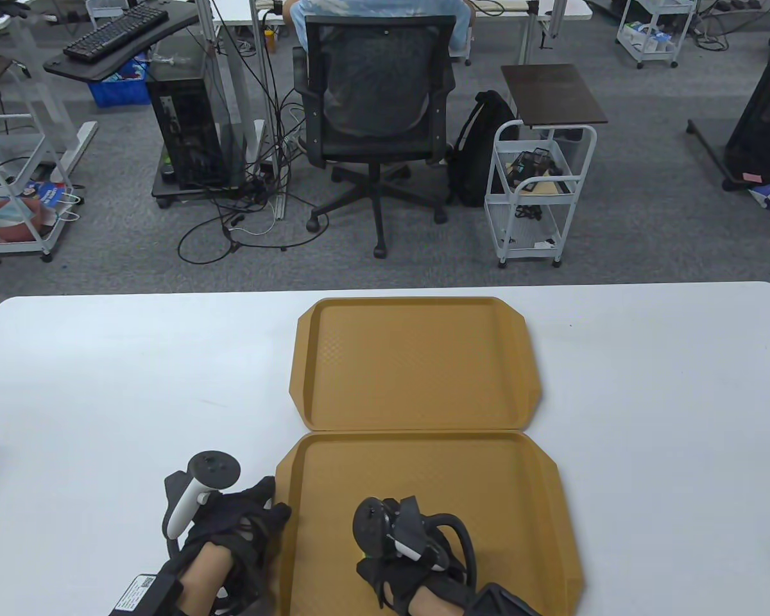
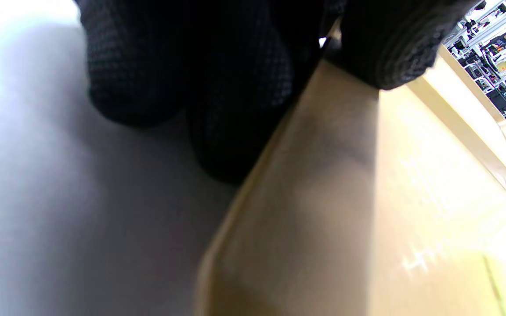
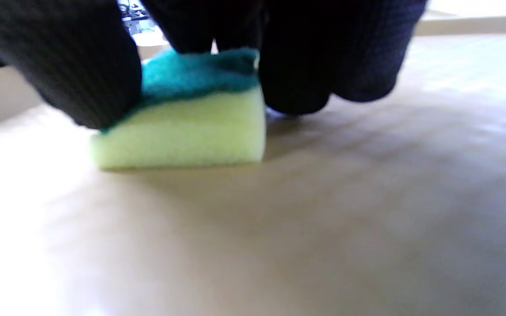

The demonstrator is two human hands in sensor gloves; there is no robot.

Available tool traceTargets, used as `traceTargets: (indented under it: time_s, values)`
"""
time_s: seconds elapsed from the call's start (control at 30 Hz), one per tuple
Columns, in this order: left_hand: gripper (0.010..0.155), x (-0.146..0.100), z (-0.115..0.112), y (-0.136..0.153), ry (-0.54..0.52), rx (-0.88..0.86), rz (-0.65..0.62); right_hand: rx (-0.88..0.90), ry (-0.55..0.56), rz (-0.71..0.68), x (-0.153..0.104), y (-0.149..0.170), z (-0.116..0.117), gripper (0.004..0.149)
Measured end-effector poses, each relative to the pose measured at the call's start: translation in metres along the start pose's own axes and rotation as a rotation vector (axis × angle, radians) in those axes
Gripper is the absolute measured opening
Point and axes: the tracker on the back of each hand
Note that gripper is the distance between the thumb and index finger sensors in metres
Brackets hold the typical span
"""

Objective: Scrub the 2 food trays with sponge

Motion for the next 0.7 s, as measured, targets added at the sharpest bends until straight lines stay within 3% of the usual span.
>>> traceTargets:
  time_s: [0.43,0.6,0.7]
  values:
    - [0.072,-0.004,-0.003,-0.005,-0.042,0.053,0.007,-0.017,0.003,0.185,-0.031,0.114,-0.010,0.077]
    - [0.075,-0.006,-0.005,-0.007,-0.061,0.073,0.019,0.020,0.032,0.196,-0.037,0.128,-0.007,0.075]
    - [0.084,-0.004,-0.008,-0.004,0.035,0.032,-0.009,0.001,0.044,0.199,-0.039,0.127,-0.007,0.071]
Point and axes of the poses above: the tracker on the back of each hand, its own y axis roughly to the little-finger side, its own x axis roughly from the wrist to the fingertips, z = x × y, and after that the axes turned 4 degrees about y, right-handed
